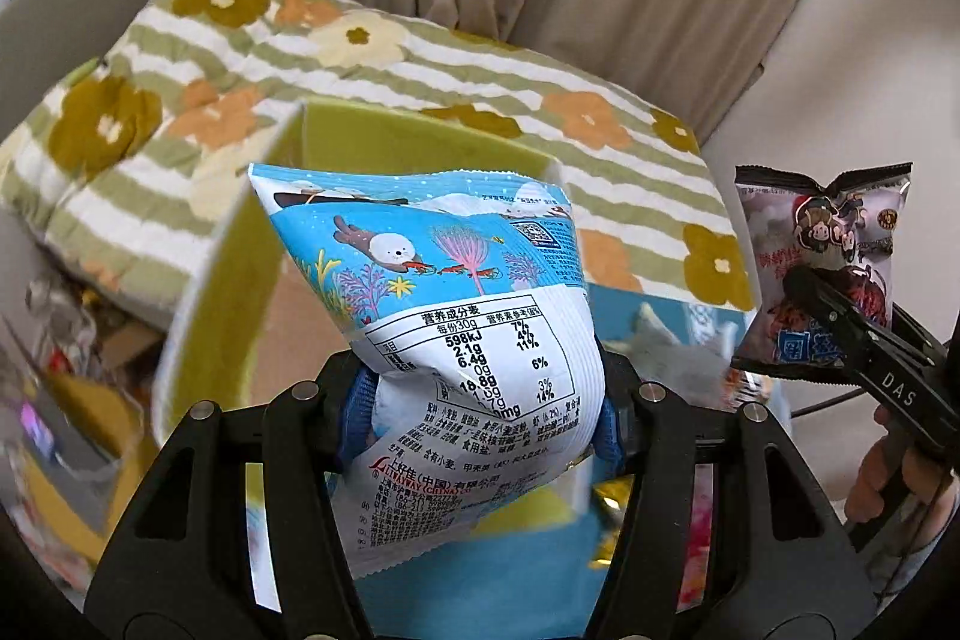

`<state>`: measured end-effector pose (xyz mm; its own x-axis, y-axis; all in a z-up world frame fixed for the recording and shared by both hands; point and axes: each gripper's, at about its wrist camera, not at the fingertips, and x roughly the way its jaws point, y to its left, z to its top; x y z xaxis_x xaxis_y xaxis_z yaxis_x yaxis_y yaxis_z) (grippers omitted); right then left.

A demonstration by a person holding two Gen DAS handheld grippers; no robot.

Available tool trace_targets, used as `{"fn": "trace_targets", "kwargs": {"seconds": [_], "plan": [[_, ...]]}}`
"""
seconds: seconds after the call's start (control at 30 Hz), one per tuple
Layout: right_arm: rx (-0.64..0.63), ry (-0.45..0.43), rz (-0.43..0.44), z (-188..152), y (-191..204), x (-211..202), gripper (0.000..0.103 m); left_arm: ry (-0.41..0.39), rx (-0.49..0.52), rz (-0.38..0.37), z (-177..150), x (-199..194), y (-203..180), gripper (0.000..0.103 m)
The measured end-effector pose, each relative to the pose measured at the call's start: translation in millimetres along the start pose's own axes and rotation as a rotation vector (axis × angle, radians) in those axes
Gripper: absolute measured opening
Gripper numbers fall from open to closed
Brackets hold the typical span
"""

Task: Organize snacks
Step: 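Carry both bags over the yellow box and release them inside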

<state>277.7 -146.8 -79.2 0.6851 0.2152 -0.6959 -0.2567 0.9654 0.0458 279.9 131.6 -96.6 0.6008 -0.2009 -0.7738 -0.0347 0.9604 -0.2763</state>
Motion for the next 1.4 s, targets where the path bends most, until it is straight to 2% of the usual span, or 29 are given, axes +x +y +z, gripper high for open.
{"fn": "trace_targets", "kwargs": {"seconds": [0.23, 0.5, 0.53, 0.57, 0.6, 0.63, 0.77, 0.97, 1.3, 1.37, 1.4], "plan": [[0.144, 0.070, -0.013, 34.8, 52.2, 55.3, 0.054, 0.067, 0.069, -0.014, 58.7, 48.6, 55.6, 0.054], [0.211, 0.127, 0.002, 47.9, 89.6, 104.2, 0.054, 0.149, 0.150, -0.026, 83.6, 112.3, 70.3, 0.057], [0.213, 0.134, -0.001, 50.0, 94.5, 109.3, 0.054, 0.161, 0.160, -0.019, 85.6, 121.7, 71.7, 0.065], [0.215, 0.146, -0.007, 49.2, 95.9, 115.5, 0.054, 0.164, 0.169, -0.002, 85.7, 127.3, 71.5, 0.086], [0.216, 0.156, -0.015, 49.4, 96.3, 120.5, 0.054, 0.162, 0.175, 0.013, 84.2, 130.6, 70.9, 0.097], [0.218, 0.165, -0.020, 48.2, 96.9, 124.2, 0.054, 0.150, 0.177, 0.018, 83.6, 132.3, 72.5, 0.102], [0.225, 0.205, -0.015, 46.3, 99.3, 141.4, 0.054, 0.135, 0.178, 0.021, 77.9, 127.5, 80.5, 0.102], [0.213, 0.246, -0.004, 45.1, 108.9, 156.3, 0.054, 0.134, 0.138, 0.018, 60.9, 98.6, 94.9, 0.102], [0.238, 0.283, 0.100, 56.3, 114.8, 187.7, 0.055, 0.125, 0.108, 0.062, 50.9, 82.8, 109.8, 0.102], [0.226, 0.292, 0.107, 56.2, 119.0, 194.2, 0.057, 0.132, 0.107, 0.085, 51.4, 85.3, 112.9, 0.102], [0.222, 0.291, 0.102, 55.7, 120.2, 197.4, 0.061, 0.135, 0.105, 0.090, 51.6, 86.2, 114.2, 0.102]]}}
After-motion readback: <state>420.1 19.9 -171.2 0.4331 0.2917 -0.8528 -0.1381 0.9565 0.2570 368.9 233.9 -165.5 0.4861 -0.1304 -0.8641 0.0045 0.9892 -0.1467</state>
